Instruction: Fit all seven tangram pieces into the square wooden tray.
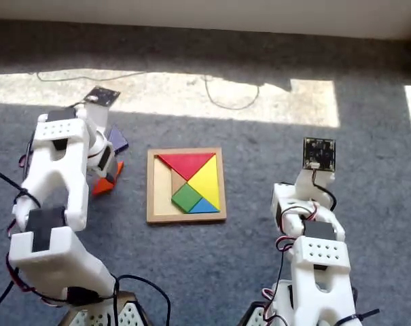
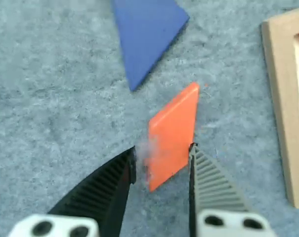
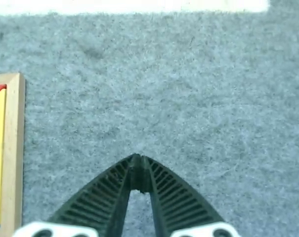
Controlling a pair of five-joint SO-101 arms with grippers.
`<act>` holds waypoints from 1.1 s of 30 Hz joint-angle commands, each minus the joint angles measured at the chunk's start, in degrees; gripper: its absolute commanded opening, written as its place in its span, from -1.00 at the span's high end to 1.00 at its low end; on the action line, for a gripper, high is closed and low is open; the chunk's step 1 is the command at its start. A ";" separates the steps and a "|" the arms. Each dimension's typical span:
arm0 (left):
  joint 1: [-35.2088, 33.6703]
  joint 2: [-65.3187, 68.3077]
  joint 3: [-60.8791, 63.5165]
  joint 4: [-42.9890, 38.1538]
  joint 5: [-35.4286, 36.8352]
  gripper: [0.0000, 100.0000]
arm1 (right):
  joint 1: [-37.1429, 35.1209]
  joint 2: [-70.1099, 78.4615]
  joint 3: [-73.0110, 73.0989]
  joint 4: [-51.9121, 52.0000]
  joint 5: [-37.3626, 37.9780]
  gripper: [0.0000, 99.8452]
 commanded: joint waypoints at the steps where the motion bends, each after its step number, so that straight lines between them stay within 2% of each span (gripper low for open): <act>1: 0.04 -7.16 -2.59 4.31 -2.46 0.63 | -0.57 -0.92 -0.22 -1.63 0.70 0.98; 5: 1.27 -10.77 -1.36 6.51 -1.93 0.53 | -0.57 -0.92 -0.22 -1.63 0.70 0.98; 8: 2.24 -10.77 0.92 5.45 0.53 0.55 | -0.57 -0.92 -0.22 -1.63 0.70 0.98; 12: 2.42 -5.14 3.74 -1.85 1.23 0.55 | -0.57 -0.92 -0.22 -1.63 0.70 0.98; 16: 0.22 5.67 0.66 -7.38 1.23 0.55 | -0.57 -0.92 -0.22 -1.63 0.70 0.98; 24: -6.99 21.41 -20.00 1.05 0.70 0.70 | -1.71 -0.92 -0.22 -1.63 0.70 0.98; 29: -8.57 24.40 -25.36 4.31 -0.79 0.69 | -1.71 -0.92 -0.22 -1.63 0.70 0.98; 33: -8.13 22.55 -29.76 11.87 -0.79 0.57 | -1.71 -0.92 -0.22 -1.63 0.70 0.98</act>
